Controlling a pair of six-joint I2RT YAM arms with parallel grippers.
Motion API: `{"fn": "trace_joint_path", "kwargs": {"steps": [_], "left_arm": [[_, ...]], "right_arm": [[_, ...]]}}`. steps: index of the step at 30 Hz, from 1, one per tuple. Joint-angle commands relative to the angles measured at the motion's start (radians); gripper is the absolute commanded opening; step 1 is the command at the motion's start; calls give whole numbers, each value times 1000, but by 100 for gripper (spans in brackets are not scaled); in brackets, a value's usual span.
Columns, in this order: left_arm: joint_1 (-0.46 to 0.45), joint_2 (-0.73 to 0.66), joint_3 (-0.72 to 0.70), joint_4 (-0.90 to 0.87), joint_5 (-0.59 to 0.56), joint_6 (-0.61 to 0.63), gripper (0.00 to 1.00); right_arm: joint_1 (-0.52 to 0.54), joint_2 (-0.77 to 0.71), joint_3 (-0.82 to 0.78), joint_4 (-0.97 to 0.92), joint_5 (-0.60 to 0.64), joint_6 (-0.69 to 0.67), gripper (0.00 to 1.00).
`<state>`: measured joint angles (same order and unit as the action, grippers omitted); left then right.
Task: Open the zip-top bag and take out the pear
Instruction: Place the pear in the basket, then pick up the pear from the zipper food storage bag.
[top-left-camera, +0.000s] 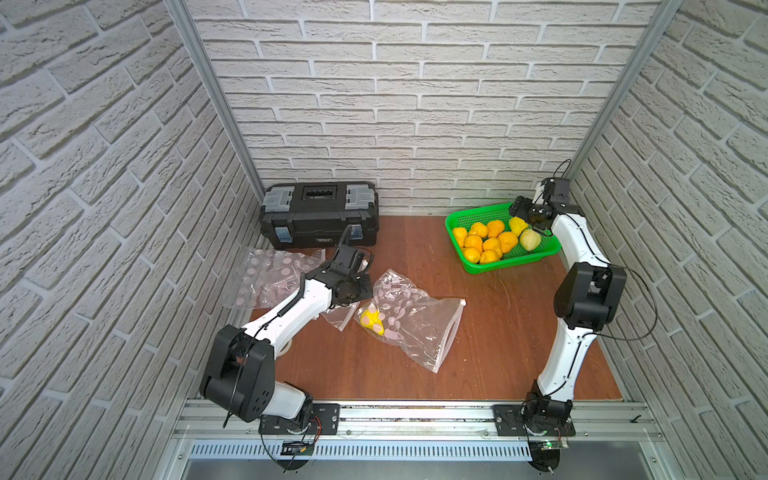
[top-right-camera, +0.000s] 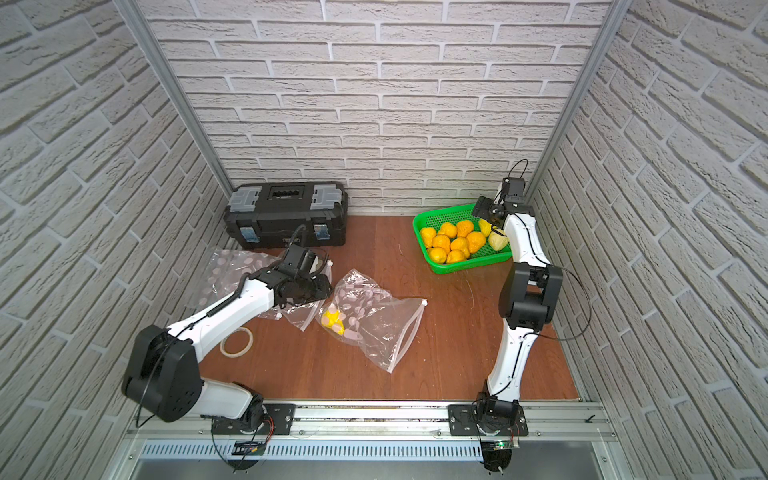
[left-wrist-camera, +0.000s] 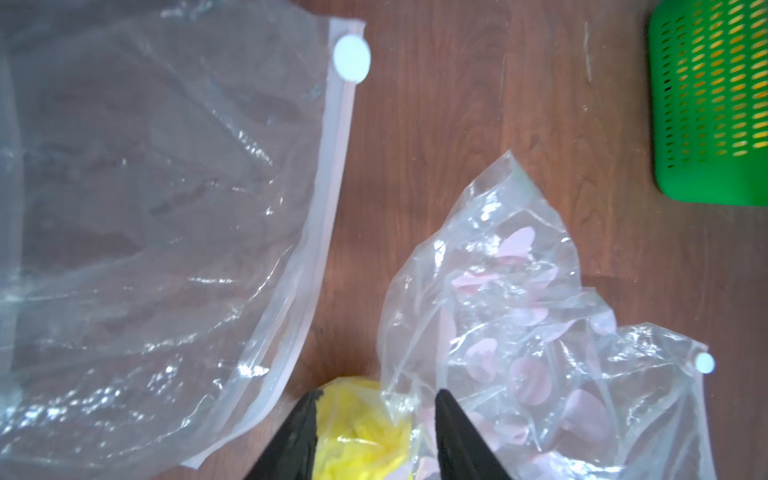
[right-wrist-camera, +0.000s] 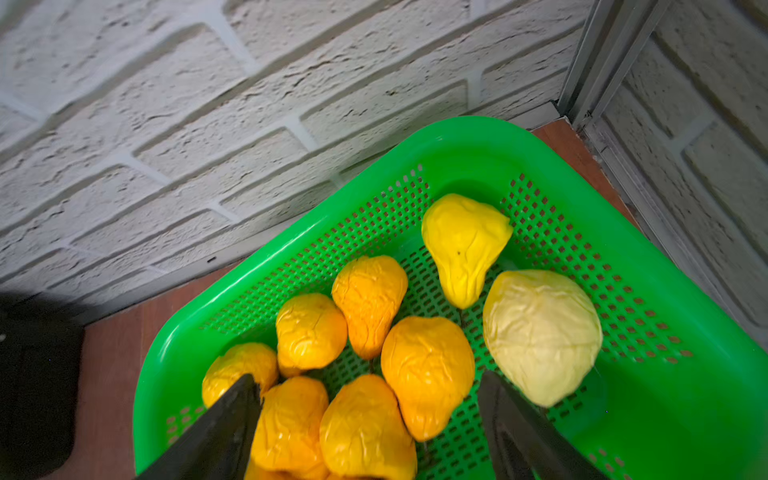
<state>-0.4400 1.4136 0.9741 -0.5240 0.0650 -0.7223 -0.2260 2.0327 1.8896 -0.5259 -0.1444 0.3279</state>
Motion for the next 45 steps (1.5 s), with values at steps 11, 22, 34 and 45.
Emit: {"fn": "trace_joint_path", "kwargs": {"steps": [11,22,34,45], "left_arm": [[16,-65,-163,92,25,-96,56],[10,63,-219,237,45,-121,54],[-18,172,-198,294,50,-120,25],[-23,177,-164,286,37,-49,0]], "right_arm": [[249,-502,-576,-93,-182,-34,70],[388,-887,-1036,-190,-208,72,54],[609,-860,-1174,49,-343,197,32],[668,-947,-1061,-94,44,147,34]]}}
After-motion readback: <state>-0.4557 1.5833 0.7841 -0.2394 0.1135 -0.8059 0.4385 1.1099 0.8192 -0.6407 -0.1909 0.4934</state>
